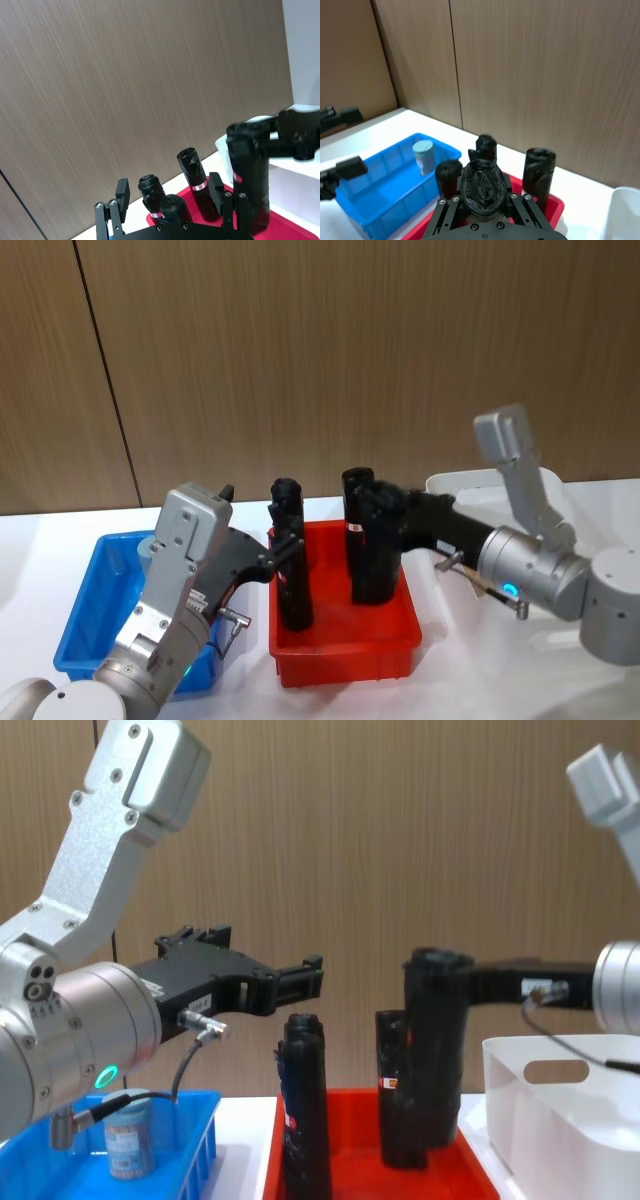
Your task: Pick the cotton swabs from the blue box and place them into the white box.
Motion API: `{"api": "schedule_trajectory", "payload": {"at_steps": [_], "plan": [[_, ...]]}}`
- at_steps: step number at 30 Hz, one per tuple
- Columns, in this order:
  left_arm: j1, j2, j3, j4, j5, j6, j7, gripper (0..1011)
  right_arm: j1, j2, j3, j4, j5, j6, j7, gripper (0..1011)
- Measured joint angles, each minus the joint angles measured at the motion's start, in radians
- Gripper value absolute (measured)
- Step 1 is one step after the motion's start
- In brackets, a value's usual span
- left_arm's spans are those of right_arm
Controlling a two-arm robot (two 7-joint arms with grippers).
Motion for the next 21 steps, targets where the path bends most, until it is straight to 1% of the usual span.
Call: {"api": "schedule_trajectory", "payload": {"at_steps": [3,9,11,12,16,21], "plan": [[0.000,0.000,0.000,0.000,0.000,0.000,0.000,1003,-0.001,0.012,0.013,-0.035,0.010,0.003,-0.009,367],[0.000,0.000,0.000,0.000,0.000,0.000,0.000,1003,0.000,0.028,0.032,-0.074,0.024,0.004,-0.024,366],[0.000,0.000,0.000,0.000,0.000,0.000,0.000,1003,0.003,0.038,0.045,-0.093,0.032,0.004,-0.033,367],[0.000,0.000,0.000,0.000,0.000,0.000,0.000,1003,0.003,0.038,0.045,-0.093,0.032,0.004,-0.033,366],[0.000,0.000,0.000,0.000,0.000,0.000,0.000,1003,0.009,0.054,0.064,-0.112,0.039,-0.001,-0.047,366],[0.000,0.000,0.000,0.000,0.000,0.000,0.000,1003,0.017,0.070,0.083,-0.119,0.038,-0.013,-0.065,366]]}}
